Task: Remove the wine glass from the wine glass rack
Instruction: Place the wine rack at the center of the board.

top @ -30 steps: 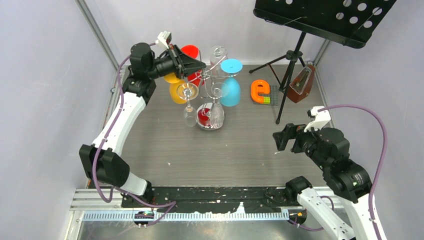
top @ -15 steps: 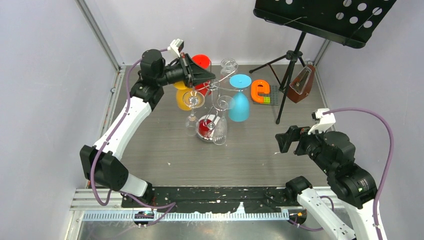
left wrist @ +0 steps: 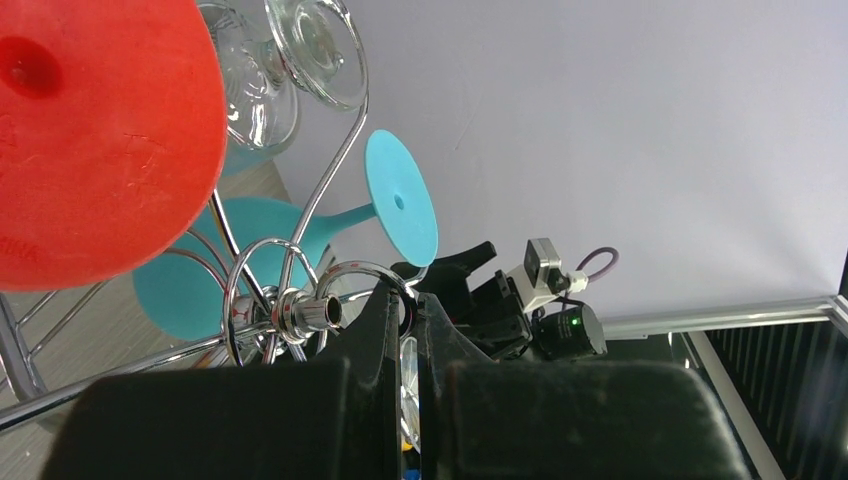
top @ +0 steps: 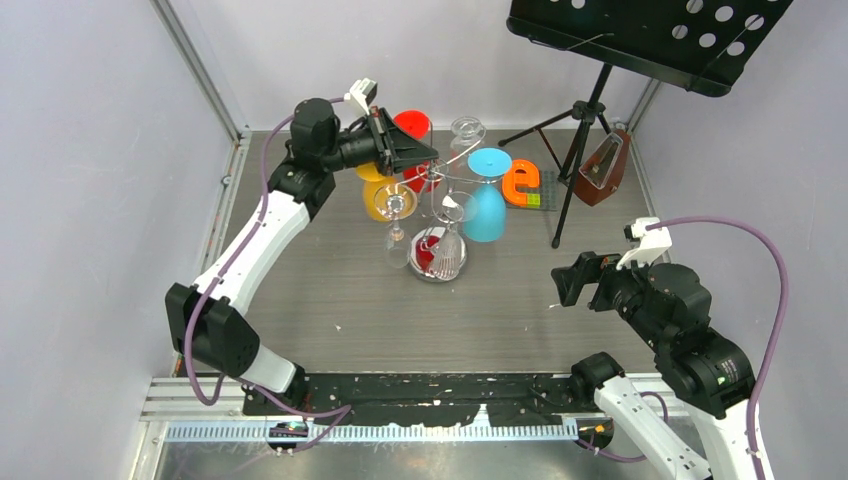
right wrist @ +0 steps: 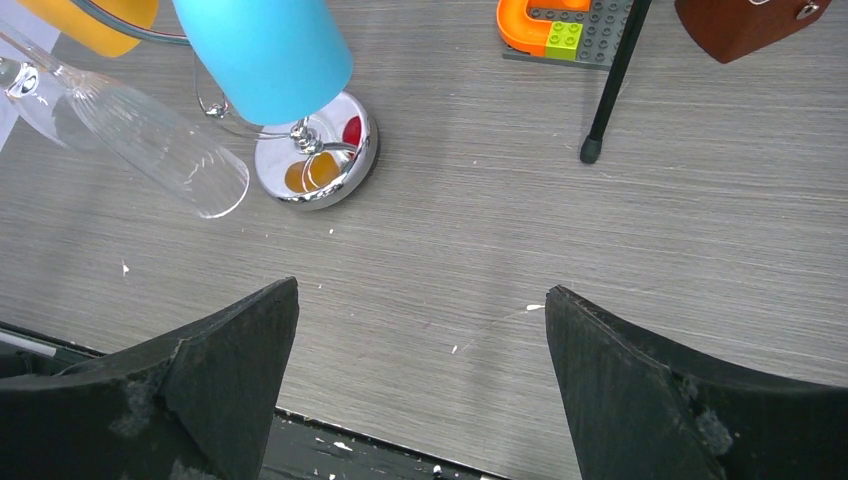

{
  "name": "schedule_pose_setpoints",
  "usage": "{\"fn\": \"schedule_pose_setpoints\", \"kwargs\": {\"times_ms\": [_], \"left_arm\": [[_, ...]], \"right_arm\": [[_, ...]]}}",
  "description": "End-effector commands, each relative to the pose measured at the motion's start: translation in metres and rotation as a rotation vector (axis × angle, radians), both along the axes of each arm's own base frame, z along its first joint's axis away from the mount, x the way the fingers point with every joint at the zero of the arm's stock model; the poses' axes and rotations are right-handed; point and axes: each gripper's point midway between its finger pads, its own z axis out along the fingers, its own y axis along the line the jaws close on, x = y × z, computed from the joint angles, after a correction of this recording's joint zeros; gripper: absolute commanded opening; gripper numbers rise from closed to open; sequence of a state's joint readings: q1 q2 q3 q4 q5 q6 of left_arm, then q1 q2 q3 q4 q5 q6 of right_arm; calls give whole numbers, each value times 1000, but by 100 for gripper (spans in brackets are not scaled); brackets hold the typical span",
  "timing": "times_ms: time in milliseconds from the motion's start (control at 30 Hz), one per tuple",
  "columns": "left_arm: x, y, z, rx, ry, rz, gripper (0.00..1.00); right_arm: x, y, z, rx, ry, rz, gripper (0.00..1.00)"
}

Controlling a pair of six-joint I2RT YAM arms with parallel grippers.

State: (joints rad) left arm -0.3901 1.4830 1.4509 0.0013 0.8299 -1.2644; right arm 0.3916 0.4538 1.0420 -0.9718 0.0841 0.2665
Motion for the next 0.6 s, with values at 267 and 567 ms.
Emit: {"fn": "schedule_pose_setpoints", "kwargs": {"times_ms": [267, 567], "left_arm": [[-26, 4, 126, -197, -420, -34, 0], [-22, 0, 125, -200, -416, -40, 0]], "right_arm": [[6, -1, 15, -5, -58, -5, 100], [7, -1, 13, -11, -52, -5, 100]]}}
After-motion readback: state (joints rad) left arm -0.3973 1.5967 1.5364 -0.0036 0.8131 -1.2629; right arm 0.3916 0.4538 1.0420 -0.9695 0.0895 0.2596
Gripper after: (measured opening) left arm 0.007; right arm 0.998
